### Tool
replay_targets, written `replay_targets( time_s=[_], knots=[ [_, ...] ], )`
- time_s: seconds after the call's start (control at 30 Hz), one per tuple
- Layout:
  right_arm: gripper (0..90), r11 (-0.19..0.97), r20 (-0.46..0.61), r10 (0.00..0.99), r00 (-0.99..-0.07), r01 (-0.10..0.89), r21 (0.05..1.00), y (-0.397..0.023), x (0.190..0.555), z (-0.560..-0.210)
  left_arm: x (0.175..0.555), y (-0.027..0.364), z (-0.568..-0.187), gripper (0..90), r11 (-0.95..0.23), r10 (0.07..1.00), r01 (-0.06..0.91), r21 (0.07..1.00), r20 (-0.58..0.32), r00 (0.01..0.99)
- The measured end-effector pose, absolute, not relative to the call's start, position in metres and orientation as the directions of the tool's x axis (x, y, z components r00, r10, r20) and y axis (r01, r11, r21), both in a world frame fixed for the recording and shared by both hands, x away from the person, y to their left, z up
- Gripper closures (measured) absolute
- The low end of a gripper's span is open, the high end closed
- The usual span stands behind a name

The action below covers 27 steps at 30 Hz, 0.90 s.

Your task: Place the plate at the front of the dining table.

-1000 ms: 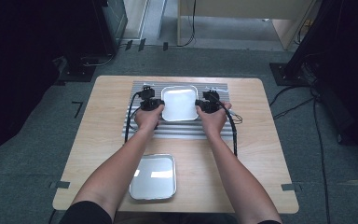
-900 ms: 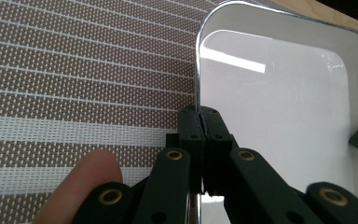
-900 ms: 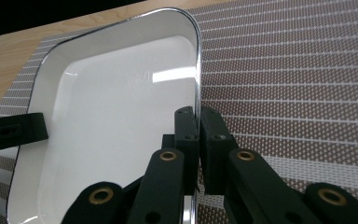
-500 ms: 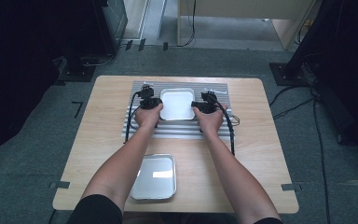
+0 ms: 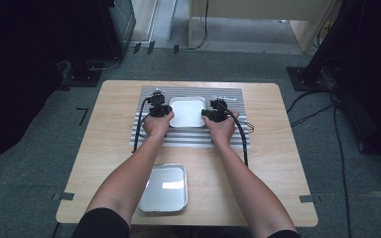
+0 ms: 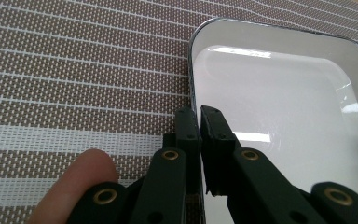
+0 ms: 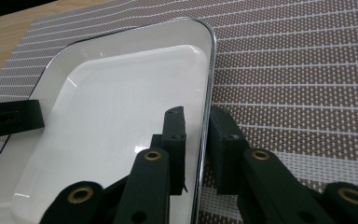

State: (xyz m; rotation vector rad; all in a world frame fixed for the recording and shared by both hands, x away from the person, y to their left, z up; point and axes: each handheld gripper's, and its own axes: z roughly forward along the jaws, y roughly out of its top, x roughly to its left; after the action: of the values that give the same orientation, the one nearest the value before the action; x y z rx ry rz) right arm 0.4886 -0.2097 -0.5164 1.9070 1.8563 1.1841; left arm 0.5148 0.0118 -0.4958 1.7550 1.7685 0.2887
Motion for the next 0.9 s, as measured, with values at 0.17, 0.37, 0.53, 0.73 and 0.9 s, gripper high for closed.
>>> replay_targets(
  time_s=[0.17, 0.37, 0.53, 0.73, 0.9],
  knots=[
    [64.9, -0.156, 0.381, 0.912, -0.15, 0.734, 0.661, -0.208, 0.489, -0.515, 0.512, 0.007, -0.496, 85.4, 0.024, 0.97, 0.782, 0.623, -0.203, 0.132],
    [57.4, -0.137, 0.352, 0.923, -0.158, 0.718, 0.683, -0.211, 0.486, -0.515, 0.509, 0.007, -0.49, 70.5, 0.023, 0.962, 0.744, 0.668, -0.217, 0.166],
    [57.5, -0.13, 0.348, 0.92, -0.182, 0.694, 0.708, -0.217, 0.484, -0.514, 0.509, 0.015, -0.487, 64.6, 0.022, 0.963, 0.745, 0.667, -0.214, 0.163],
    [56.7, -0.029, 0.209, 0.958, -0.198, 0.654, 0.756, -0.22, 0.479, -0.505, 0.502, 0.021, -0.485, 54.2, 0.0, 0.948, 0.753, 0.658, -0.24, 0.21],
    [53.0, -0.028, 0.246, 0.94, -0.236, 0.664, 0.747, -0.224, 0.476, -0.498, 0.495, 0.029, -0.48, 44.4, 0.006, 0.946, 0.757, 0.653, -0.249, 0.206]
  ],
)
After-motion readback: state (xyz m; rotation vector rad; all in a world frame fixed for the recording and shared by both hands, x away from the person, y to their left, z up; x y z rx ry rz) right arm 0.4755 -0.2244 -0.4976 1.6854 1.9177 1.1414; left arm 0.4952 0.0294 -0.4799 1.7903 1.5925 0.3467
